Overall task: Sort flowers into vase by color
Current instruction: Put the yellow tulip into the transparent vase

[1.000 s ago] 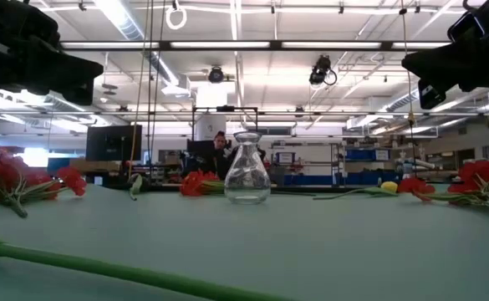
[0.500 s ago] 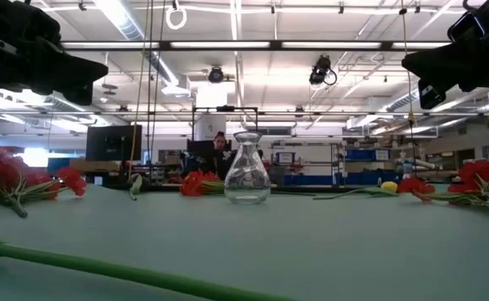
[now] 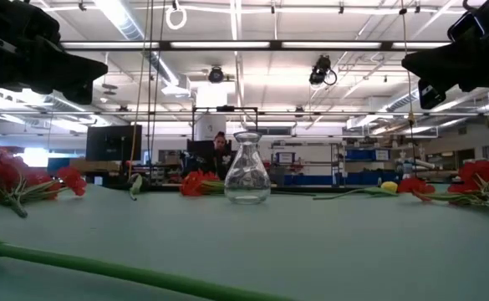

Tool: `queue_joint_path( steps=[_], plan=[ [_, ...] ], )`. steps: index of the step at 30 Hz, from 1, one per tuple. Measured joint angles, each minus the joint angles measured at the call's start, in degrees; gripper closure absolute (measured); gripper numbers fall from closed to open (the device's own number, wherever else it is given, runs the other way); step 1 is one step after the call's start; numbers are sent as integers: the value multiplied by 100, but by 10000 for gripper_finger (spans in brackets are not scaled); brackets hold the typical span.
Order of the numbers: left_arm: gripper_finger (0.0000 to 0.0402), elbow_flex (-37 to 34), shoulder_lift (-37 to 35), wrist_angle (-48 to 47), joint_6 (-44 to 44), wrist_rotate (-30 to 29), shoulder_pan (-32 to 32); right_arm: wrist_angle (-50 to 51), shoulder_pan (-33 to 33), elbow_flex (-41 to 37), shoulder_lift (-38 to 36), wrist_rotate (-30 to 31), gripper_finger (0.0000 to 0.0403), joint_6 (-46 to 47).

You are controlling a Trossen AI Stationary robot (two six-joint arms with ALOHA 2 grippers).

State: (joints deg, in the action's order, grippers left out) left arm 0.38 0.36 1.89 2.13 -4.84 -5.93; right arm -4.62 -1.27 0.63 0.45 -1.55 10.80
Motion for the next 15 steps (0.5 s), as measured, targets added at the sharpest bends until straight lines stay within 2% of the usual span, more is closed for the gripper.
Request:
queue_joint_path(
  steps=[4, 7, 10, 12, 13, 15],
  plan=[
    [374, -1, 0, 15, -21, -35, 1, -195, 0, 0, 0, 0, 362, 2],
    [374, 0, -2, 154, -201, -481, 13, -824, 1, 0, 1, 168, 362, 196],
    [374, 0, 1, 281, -164, -888, 10, -1295, -1, 0, 0, 1142, 364, 1087],
    [374, 0, -2, 430, -106, -1017, 14, -1304, -1, 0, 0, 1873, 367, 2001],
    [374, 0, -1, 499, -107, -1025, 11, -1198, -6, 0, 3, 2107, 369, 2423],
    [374, 0, 0, 527, -103, -1025, 9, -854, -3, 1, 75, 2169, 374, 3107]
  ],
)
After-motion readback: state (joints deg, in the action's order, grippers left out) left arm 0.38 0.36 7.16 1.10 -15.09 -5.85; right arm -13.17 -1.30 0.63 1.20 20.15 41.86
